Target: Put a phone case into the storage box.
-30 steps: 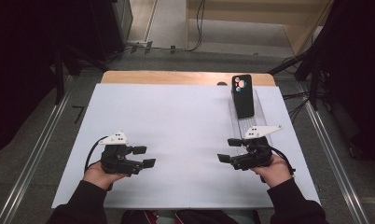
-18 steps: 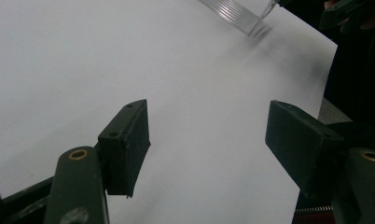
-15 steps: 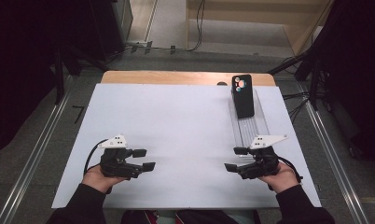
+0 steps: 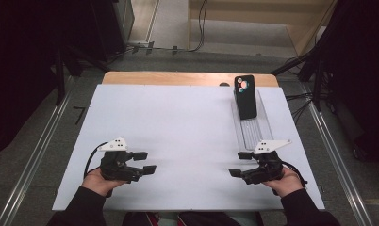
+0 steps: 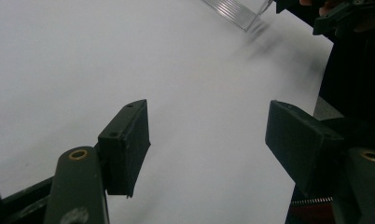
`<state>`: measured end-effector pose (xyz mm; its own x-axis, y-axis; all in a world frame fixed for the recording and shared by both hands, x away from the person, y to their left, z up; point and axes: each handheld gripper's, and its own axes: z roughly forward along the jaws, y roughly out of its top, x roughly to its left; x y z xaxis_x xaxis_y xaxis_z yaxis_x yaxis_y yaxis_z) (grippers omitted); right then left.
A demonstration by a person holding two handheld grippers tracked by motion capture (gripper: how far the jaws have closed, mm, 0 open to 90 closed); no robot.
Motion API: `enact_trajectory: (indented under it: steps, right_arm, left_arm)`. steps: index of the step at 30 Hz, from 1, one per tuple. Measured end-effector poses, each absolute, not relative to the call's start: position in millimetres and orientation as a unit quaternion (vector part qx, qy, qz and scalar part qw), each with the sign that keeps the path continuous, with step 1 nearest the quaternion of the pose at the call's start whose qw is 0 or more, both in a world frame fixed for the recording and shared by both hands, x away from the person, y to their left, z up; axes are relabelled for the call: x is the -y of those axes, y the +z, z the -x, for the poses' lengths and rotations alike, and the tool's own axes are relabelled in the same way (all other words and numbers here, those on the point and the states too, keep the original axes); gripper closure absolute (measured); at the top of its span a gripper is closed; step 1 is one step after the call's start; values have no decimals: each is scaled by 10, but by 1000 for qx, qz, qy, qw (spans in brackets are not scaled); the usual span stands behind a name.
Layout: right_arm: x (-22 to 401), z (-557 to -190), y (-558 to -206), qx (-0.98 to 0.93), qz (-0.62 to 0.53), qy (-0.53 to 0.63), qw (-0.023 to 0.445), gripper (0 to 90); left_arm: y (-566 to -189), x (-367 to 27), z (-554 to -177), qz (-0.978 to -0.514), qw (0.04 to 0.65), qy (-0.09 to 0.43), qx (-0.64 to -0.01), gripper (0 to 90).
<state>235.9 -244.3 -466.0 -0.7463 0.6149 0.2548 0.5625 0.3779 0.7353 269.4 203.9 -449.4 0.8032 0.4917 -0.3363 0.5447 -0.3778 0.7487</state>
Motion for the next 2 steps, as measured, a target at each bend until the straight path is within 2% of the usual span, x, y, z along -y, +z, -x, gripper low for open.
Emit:
enact_trajectory:
  steps: [2]
  right_arm:
    - [2444,-2359,-4659,-830,-358,427,24,207]
  left_arm:
    - [-4495,-2040,-2697,-830,462,-29,-313,307]
